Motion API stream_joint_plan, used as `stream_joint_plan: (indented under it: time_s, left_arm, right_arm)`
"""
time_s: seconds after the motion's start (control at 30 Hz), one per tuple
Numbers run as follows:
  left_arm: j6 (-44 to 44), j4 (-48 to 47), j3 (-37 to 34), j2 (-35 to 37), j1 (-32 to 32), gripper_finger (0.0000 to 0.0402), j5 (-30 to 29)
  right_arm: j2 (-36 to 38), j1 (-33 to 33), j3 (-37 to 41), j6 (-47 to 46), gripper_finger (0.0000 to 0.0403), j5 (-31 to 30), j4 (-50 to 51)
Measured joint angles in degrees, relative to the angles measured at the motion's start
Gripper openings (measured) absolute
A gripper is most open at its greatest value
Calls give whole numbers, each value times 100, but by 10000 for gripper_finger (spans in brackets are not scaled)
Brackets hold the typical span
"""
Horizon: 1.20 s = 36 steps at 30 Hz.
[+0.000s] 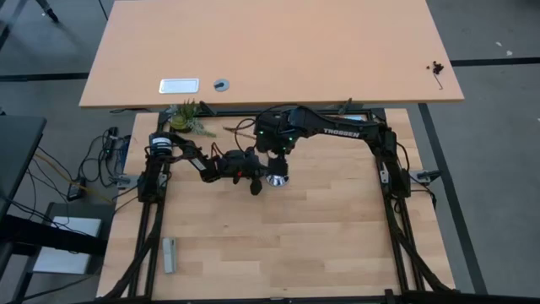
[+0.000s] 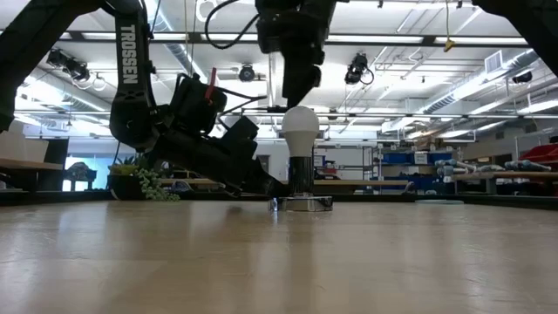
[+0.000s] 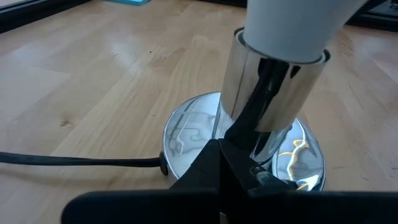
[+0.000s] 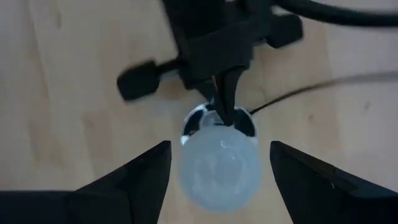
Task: Screw lightbulb
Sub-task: Insert the white lightbulb into the silver lamp
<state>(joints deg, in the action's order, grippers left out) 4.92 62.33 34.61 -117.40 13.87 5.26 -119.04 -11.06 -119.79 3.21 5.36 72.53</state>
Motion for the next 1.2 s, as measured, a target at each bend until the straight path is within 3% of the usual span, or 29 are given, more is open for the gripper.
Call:
stream_joint_plan:
  time_s: [0.13, 0.27, 0.37, 0.63, 0.87, 1.07, 1.2]
  left_arm:
    - [1, 0, 0, 1, 0, 0, 2]
    - [-4, -4, 0, 1, 0, 0, 1]
    - [-6, -7, 0, 2, 0, 0, 0]
    - [-10, -10, 0, 2, 0, 0, 0]
    - [-13, -17, 2, 2, 0, 0, -1]
    - [-15, -17, 2, 2, 0, 0, -2]
    - [-15, -20, 2, 0, 0, 0, -2]
  right_arm:
    - [-2, 113, -4, 1813, 277, -116, 196]
    - [0, 263, 135, 2943, 276, -463, 200]
    - [2, 348, 299, 3220, 279, -774, 77]
    - [33, 430, 699, 3271, 286, -857, -181]
    - [48, 355, 805, 2022, 276, -852, -242]
    - [37, 209, 811, -1125, 270, -845, -348]
    - [33, 91, 816, -2609, 272, -680, -306]
